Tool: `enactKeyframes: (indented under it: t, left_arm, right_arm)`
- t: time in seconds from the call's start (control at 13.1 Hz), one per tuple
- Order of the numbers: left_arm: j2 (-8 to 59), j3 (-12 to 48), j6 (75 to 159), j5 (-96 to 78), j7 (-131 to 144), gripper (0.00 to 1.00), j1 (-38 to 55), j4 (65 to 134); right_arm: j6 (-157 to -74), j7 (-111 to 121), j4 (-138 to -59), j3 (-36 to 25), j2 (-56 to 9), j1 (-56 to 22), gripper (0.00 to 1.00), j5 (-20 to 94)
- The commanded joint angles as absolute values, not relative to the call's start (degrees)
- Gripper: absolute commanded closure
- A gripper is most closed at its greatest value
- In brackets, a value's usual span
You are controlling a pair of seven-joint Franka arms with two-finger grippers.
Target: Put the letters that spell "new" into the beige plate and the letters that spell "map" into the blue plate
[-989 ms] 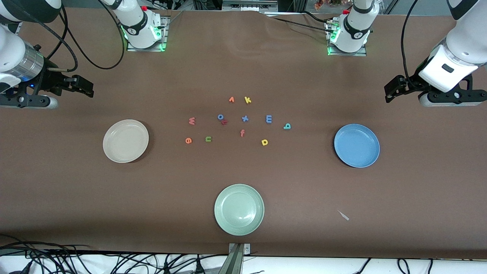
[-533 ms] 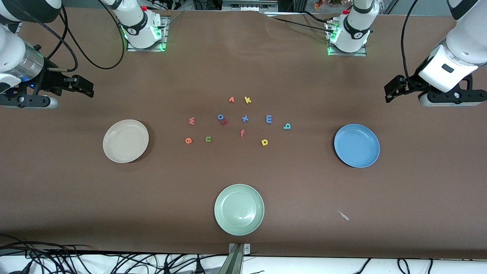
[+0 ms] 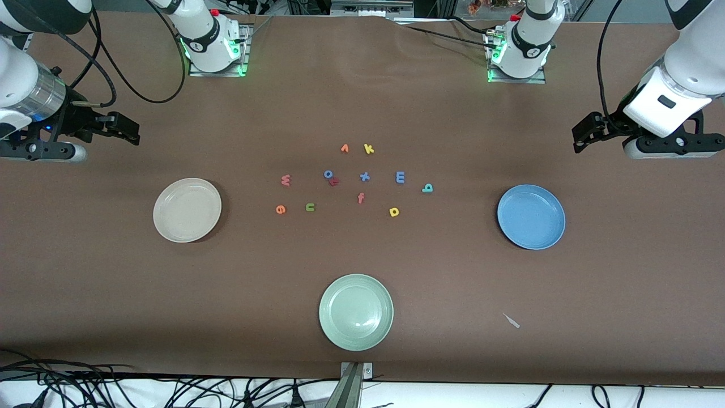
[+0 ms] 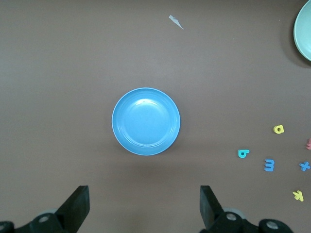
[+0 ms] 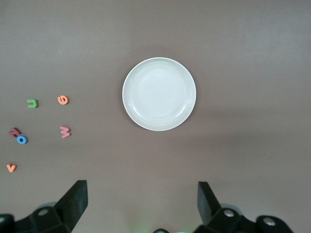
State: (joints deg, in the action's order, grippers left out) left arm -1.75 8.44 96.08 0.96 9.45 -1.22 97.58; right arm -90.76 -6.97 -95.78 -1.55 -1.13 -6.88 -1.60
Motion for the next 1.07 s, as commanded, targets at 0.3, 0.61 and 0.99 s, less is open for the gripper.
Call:
enactKeyframes:
  t: [0.3,0.61,0.99]
  left_arm:
    - [-1.05,8.7,94.83,0.0,8.09,0.0,-1.67,95.89]
    - [-1.05,8.79,94.83,0.0,8.0,0.0,-1.67,95.89]
    - [-1.05,8.79,94.83,0.0,8.09,0.0,-1.67,95.89]
  right_arm:
    - [-90.62,-7.12,-96.42,-1.41,-0.97,-6.94,0.0,-0.62]
    - [-90.53,-7.38,-96.59,-1.67,-1.41,-7.47,0.0,1.65]
    - [-91.58,-6.85,-96.07,-1.32,-3.15,-9.22,0.0,2.11]
